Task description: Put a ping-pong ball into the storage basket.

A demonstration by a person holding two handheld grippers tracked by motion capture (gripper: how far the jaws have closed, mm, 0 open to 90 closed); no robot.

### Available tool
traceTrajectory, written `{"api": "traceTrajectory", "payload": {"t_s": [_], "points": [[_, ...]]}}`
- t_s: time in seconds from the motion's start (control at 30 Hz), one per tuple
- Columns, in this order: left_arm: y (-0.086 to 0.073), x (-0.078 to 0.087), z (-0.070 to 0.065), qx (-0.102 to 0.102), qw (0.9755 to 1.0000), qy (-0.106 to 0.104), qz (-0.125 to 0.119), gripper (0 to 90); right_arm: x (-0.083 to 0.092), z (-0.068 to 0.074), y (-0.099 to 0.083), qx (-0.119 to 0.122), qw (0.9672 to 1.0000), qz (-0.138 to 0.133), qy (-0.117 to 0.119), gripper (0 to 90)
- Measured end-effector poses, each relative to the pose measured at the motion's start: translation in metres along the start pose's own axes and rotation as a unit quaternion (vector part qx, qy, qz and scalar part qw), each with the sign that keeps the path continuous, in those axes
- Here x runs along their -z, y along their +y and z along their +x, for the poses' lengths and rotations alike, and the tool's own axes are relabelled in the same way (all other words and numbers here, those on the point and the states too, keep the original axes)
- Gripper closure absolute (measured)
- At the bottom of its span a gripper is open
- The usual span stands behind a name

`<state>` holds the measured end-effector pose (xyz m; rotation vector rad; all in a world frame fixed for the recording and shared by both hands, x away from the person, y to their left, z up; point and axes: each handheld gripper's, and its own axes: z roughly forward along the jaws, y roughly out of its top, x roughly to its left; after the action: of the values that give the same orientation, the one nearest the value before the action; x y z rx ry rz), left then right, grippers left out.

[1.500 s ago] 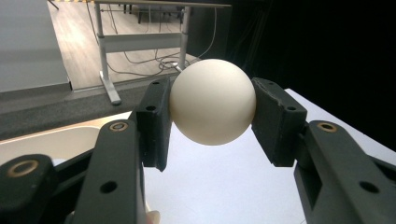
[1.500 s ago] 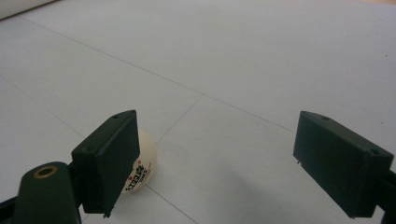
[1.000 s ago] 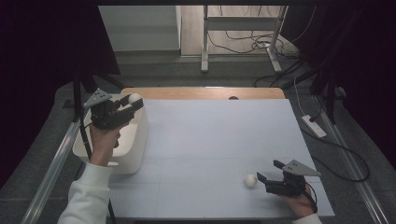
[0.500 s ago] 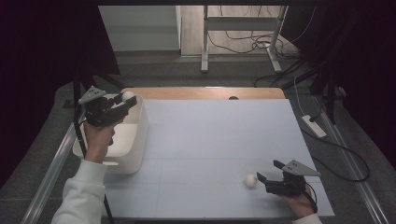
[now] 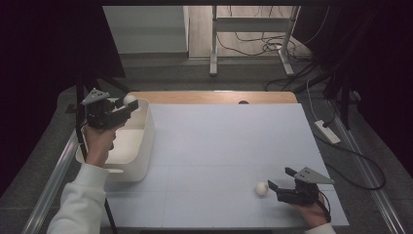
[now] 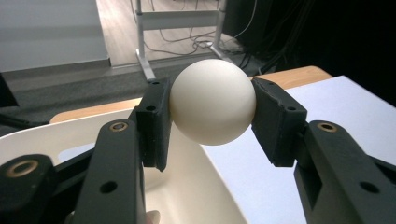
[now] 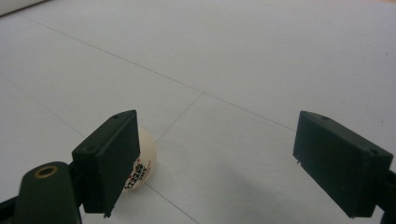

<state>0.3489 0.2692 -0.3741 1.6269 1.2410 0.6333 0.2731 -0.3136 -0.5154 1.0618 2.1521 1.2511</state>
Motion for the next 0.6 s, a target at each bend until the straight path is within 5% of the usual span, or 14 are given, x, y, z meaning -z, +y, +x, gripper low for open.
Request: {"api": "traceTrajectory", "payload": {"t_s": [0.6], "points": [[0.001,-0.005,0.028,0.009,0.9979,0.044,0.046,50.6,0.0,0.0,0.0,0.0,1.0,0.0,0.0,14.7]]}}
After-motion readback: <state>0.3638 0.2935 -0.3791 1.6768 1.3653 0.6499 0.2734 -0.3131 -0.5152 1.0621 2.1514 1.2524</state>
